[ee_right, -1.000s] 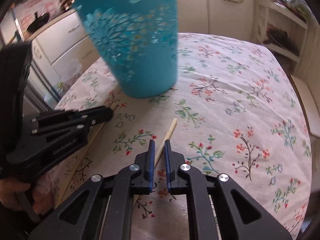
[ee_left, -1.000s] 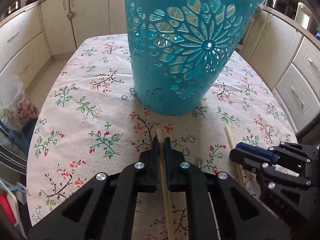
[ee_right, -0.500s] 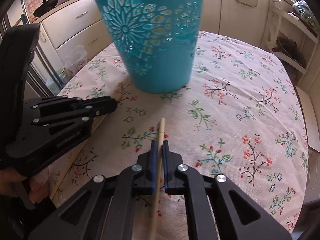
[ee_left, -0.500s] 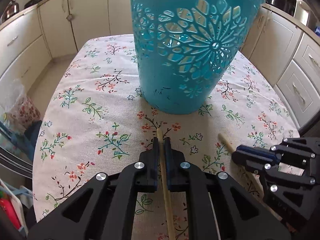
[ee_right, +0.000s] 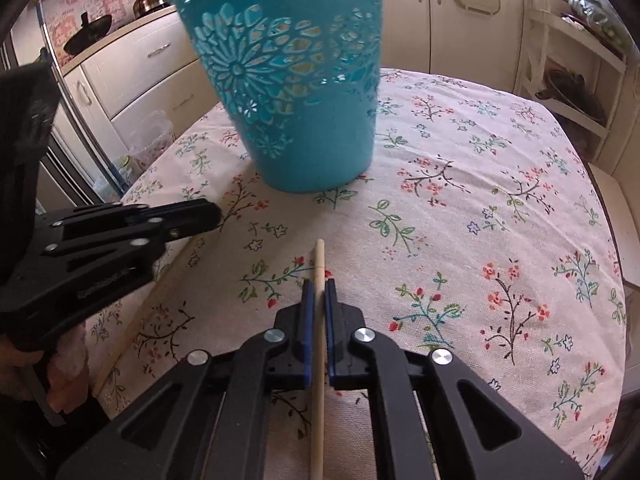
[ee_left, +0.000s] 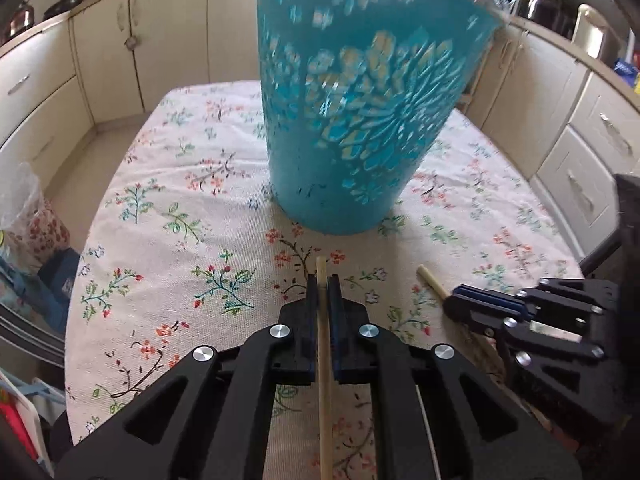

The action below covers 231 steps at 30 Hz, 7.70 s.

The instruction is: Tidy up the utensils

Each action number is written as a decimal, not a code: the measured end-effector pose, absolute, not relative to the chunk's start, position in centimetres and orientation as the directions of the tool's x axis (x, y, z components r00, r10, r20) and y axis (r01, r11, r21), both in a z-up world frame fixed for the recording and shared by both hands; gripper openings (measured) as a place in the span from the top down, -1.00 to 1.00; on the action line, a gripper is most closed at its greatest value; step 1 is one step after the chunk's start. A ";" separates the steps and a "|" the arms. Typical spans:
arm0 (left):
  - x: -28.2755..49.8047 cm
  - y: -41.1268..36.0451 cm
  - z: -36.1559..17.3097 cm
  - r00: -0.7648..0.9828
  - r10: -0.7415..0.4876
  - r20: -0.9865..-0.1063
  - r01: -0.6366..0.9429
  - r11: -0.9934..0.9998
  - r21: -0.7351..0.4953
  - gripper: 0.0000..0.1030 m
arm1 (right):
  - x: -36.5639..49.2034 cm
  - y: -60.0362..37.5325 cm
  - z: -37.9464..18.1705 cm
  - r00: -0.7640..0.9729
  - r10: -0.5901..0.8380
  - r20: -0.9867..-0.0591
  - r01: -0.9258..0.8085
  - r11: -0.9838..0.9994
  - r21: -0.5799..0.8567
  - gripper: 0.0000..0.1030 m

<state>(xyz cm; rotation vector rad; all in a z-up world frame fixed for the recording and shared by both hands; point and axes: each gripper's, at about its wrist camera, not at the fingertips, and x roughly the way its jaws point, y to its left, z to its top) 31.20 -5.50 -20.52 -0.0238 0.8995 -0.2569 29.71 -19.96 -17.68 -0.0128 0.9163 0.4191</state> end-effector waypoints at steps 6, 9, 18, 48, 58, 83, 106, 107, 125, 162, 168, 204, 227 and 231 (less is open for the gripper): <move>30.1 -4.8 -18.1 0.639 -0.286 -0.715 0.240 0.956 -0.168 0.90 | 30.0 -20.9 -17.5 0.526 0.367 -0.767 -0.341 0.918 0.205 0.89; 29.6 -4.6 -16.8 0.658 -0.305 -0.688 0.255 0.950 -0.178 0.90 | 30.0 -21.1 -17.7 0.531 0.397 -0.749 -0.341 0.909 0.240 0.89; 28.2 -3.2 -12.2 0.728 -0.366 -0.579 0.289 0.931 -0.224 0.90 | 30.0 -21.7 -17.8 0.526 0.424 -0.737 -0.326 0.901 0.286 0.91; 37.2 -4.7 3.3 0.974 -0.174 -0.144 0.140 0.966 -0.216 0.90 | 30.2 -22.5 -18.2 0.515 0.468 -0.718 -0.319 0.882 0.346 0.91; 40.7 -6.3 -2.7 0.951 -0.157 -0.267 0.120 0.981 -0.150 0.90 | 30.4 -22.7 -18.3 0.508 0.484 -0.713 -0.319 0.874 0.367 0.91; 33.3 5.2 -16.2 0.792 -0.067 -0.606 -0.129 0.953 -0.275 -0.30 | 29.4 -18.9 -17.3 0.555 0.275 -0.785 -0.387 0.921 0.048 0.89; 33.1 4.8 -20.6 0.725 -0.119 -0.678 -0.135 0.941 -0.310 -0.42 | 39.4 -20.0 3.6 0.868 0.487 -0.092 -0.381 0.775 0.505 0.88; 33.1 4.8 -20.7 0.726 -0.124 -0.677 -0.136 0.939 -0.317 -0.42 | 40.4 -19.7 3.1 0.882 0.458 -0.111 -0.350 0.795 0.496 0.88; 33.5 5.0 -21.0 0.724 -0.149 -0.674 -0.134 0.928 -0.348 -0.53 | 31.8 -20.4 -0.7 0.852 0.445 -0.274 -0.328 0.863 0.383 0.20; 7.5 -1.0 -4.2 0.738 0.043 -0.673 -0.035 0.999 0.026 -0.86 | 7.0 -19.7 -4.8 0.791 0.208 -0.575 -0.068 0.965 0.255 -0.86; 6.0 -0.7 -3.6 0.746 0.022 -0.666 -0.030 1.000 0.000 -0.86 | 6.4 -19.2 -4.4 0.801 0.216 -0.559 -0.090 0.965 0.245 -0.86; 4.7 0.1 -3.5 0.759 0.005 -0.652 -0.029 0.999 -0.027 -0.86 | 5.8 -18.8 -4.8 0.793 0.221 -0.568 -0.090 0.964 0.250 -0.86; 4.4 0.2 -3.5 0.759 -0.013 -0.651 -0.021 0.999 -0.045 -0.85 | 4.2 -18.8 -3.1 0.807 0.249 -0.535 -0.130 0.960 0.249 -0.86; 4.4 0.2 -3.5 0.760 -0.014 -0.650 -0.020 0.999 -0.045 -0.85 | 4.4 -19.2 -3.4 0.801 0.251 -0.544 -0.117 0.956 0.268 -0.86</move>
